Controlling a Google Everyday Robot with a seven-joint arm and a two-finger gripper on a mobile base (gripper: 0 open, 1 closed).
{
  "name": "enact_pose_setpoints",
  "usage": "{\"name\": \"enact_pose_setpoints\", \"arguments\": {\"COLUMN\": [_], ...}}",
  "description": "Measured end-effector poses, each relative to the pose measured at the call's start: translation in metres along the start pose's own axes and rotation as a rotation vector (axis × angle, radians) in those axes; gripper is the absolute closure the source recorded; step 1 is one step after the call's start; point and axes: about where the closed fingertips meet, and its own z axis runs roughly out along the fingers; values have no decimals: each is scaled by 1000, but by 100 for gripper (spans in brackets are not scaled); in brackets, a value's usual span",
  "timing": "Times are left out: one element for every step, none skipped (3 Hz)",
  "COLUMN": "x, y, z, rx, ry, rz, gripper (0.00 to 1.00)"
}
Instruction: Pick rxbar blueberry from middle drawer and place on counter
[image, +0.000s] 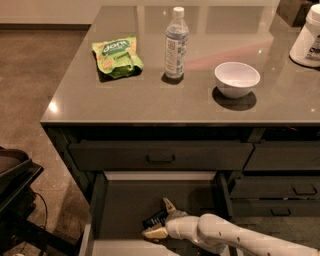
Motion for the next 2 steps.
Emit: {"name": "enact_pose_setpoints", "arguments": {"x": [0,0], "y": [0,0], "z": [0,0], "rx": [0,0], "ry": [0,0], "rz": [0,0], "gripper": [42,65]}}
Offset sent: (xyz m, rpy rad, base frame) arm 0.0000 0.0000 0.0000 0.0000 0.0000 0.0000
